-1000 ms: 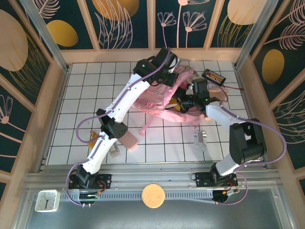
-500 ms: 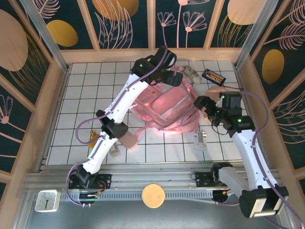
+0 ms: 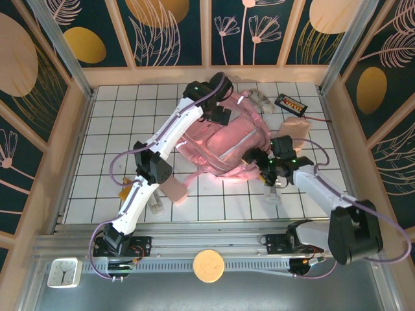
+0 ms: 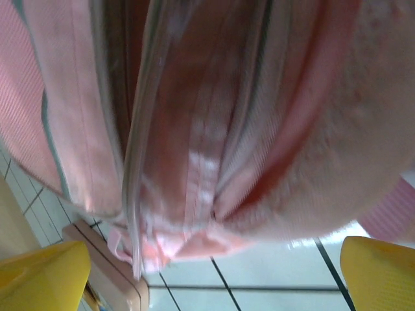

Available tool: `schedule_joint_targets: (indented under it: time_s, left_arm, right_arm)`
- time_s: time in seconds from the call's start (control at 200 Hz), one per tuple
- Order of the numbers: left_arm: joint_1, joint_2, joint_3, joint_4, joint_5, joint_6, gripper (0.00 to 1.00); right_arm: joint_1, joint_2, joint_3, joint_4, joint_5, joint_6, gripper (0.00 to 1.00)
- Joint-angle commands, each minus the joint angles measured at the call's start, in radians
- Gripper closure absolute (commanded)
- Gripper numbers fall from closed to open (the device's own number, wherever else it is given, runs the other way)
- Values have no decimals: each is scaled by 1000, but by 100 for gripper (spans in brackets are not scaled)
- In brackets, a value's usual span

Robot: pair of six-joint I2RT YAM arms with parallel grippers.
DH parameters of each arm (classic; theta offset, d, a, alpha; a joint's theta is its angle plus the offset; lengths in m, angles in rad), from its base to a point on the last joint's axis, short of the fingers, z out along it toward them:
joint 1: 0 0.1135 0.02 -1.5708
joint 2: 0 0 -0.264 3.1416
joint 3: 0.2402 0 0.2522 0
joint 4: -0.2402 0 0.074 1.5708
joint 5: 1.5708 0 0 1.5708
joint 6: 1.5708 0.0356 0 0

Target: Pack the student bag

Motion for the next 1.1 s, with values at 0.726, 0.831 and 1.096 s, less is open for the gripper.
schedule_joint_targets:
  time_s: [0.726, 0.831, 1.096]
  left_arm:
    - [83, -150, 230, 458, 268, 23, 1]
    - [82, -165, 230, 737, 443, 14, 1]
    - [93, -51, 230, 1461, 842, -472, 1]
  right_arm:
    - [-11, 253, 674, 43, 78, -258, 100]
    - [-9, 274, 718, 40, 37, -255, 100]
    - [-10, 283, 753, 41, 15, -258, 100]
